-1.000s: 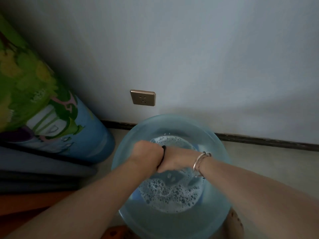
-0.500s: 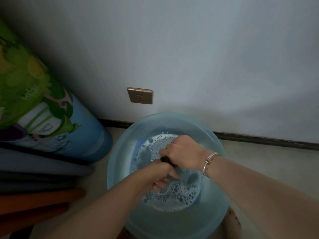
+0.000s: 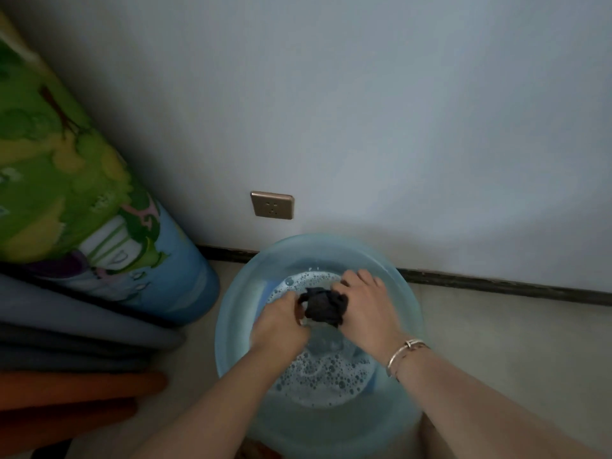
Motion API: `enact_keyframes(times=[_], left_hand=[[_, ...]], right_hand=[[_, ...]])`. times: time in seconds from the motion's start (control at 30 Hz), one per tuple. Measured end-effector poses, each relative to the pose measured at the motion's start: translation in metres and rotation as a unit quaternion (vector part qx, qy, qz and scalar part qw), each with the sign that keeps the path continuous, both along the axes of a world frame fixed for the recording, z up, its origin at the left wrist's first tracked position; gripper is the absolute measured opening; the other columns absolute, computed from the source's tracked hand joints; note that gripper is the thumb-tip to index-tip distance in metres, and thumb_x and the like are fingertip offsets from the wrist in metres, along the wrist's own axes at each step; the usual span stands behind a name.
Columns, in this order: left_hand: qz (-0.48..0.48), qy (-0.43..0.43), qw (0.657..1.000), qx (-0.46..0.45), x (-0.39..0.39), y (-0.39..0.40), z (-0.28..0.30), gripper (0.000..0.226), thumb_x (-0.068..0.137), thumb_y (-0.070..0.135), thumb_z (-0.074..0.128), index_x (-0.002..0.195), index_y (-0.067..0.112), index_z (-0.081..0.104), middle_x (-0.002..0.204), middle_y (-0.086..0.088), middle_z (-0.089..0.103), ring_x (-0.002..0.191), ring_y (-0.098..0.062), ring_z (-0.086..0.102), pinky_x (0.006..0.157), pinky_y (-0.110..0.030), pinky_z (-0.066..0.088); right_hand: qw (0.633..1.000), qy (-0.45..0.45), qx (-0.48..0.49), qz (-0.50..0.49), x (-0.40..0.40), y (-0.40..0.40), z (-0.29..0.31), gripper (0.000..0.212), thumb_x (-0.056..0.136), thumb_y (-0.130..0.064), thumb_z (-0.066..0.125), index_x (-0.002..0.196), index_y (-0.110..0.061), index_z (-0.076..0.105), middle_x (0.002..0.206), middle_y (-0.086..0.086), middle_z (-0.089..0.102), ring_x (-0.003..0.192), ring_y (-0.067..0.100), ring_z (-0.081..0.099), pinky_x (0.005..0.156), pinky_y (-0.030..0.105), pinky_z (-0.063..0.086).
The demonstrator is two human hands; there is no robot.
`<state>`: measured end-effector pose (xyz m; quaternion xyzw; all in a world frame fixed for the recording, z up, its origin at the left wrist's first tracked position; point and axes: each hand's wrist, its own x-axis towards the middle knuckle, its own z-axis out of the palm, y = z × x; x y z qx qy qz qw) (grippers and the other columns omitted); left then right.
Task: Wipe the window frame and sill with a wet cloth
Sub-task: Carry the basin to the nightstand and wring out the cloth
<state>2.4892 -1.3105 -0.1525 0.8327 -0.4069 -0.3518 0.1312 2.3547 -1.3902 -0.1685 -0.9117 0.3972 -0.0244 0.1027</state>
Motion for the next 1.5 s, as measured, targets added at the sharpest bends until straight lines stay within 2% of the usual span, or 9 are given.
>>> enact_keyframes(times=[0.17,0.3,0.5,0.67,0.83,1.03,1.17,1.3,1.5], left_hand=[[0.009,-0.146,0.989,-0.032,0.018,0.033,0.016,0.028,0.078,0.019,0.062,0.095,0.027,0.042,0.110,0.006,0.045,0.107,-0.020,0.039,0.091,-0.031,0.038],[0.071,-0.150,0.986,-0.007,0.027,0.048,0.022,0.048,0.075,0.016,0.068,0.110,0.025,0.036,0.123,0.001,0.029,0.114,-0.025,0.029,0.098,-0.039,0.037],[0.165,-0.060,0.985,0.010,0.041,0.047,0.017,0.069,0.073,-0.009,0.055,0.132,0.011,0.025,0.135,-0.016,0.030,0.119,-0.041,0.041,0.095,-0.046,0.039],[0.129,-0.075,0.986,0.068,0.045,0.041,0.003,0.065,0.079,-0.005,0.053,0.137,0.004,0.025,0.136,-0.019,0.040,0.122,-0.038,0.046,0.100,-0.044,0.042],[0.119,-0.101,0.987,0.041,0.051,0.038,-0.005,0.050,0.083,0.002,0.049,0.129,0.012,0.031,0.123,-0.018,0.050,0.113,-0.037,0.050,0.095,-0.045,0.045],[0.233,0.009,0.972,0.008,0.071,0.021,0.013,0.019,0.079,0.013,0.061,0.095,0.003,0.060,0.102,-0.022,0.063,0.098,-0.036,0.058,0.077,-0.031,0.043],[0.301,0.111,0.947,-0.029,0.074,0.018,0.024,0.017,0.068,0.026,0.071,0.067,0.013,0.060,0.079,-0.013,0.063,0.081,-0.030,0.062,0.077,-0.035,0.050],[0.320,0.170,0.928,-0.084,0.068,0.019,0.037,0.017,0.077,-0.002,0.063,0.073,0.014,0.066,0.075,-0.010,0.064,0.069,-0.025,0.060,0.069,-0.032,0.050],[0.338,0.301,0.879,-0.152,0.055,0.019,0.074,0.036,0.075,-0.014,0.053,0.097,0.011,0.067,0.088,-0.017,0.069,0.079,-0.033,0.067,0.065,-0.034,0.054]], right_hand=[[0.983,-0.007,0.068,-0.171,-0.020,0.007,0.019,0.035,0.075,-0.029,0.066,0.110,-0.029,0.065,0.135,-0.003,0.042,0.128,0.022,0.034,0.108,0.036,0.026],[0.963,-0.014,0.104,-0.250,-0.033,0.005,0.028,0.040,0.078,-0.030,0.065,0.117,-0.027,0.063,0.149,0.002,0.030,0.139,0.026,0.022,0.114,0.043,0.022],[0.927,-0.050,0.190,-0.320,-0.035,-0.007,0.032,0.047,0.079,-0.017,0.065,0.124,-0.008,0.055,0.142,0.010,0.041,0.118,0.028,0.053,0.092,0.034,0.048],[0.951,0.094,0.142,-0.258,-0.034,-0.014,0.021,0.030,0.084,-0.032,0.055,0.114,-0.029,0.056,0.118,0.005,0.048,0.109,0.027,0.043,0.087,0.031,0.040],[0.955,0.088,0.125,-0.253,-0.037,-0.017,0.011,0.029,0.088,-0.025,0.056,0.117,-0.025,0.054,0.113,0.004,0.044,0.104,0.026,0.046,0.077,0.028,0.038],[0.957,0.042,0.141,-0.249,-0.049,-0.021,0.009,0.023,0.088,-0.022,0.056,0.111,-0.022,0.059,0.098,0.002,0.036,0.073,0.021,0.046,0.059,0.026,0.037],[0.955,0.024,0.145,-0.257,-0.056,-0.023,0.012,0.020,0.089,-0.025,0.056,0.109,-0.023,0.058,0.095,0.001,0.038,0.067,0.023,0.050,0.048,0.025,0.031],[0.956,-0.002,0.142,-0.258,-0.065,-0.029,0.024,0.026,0.089,-0.029,0.056,0.114,-0.029,0.058,0.095,0.004,0.046,0.079,0.029,0.061,0.058,0.029,0.040],[0.960,-0.024,0.124,-0.250,-0.076,-0.036,0.067,0.029,0.087,-0.023,0.055,0.115,-0.029,0.060,0.088,0.002,0.047,0.088,0.032,0.062,0.065,0.030,0.044]])
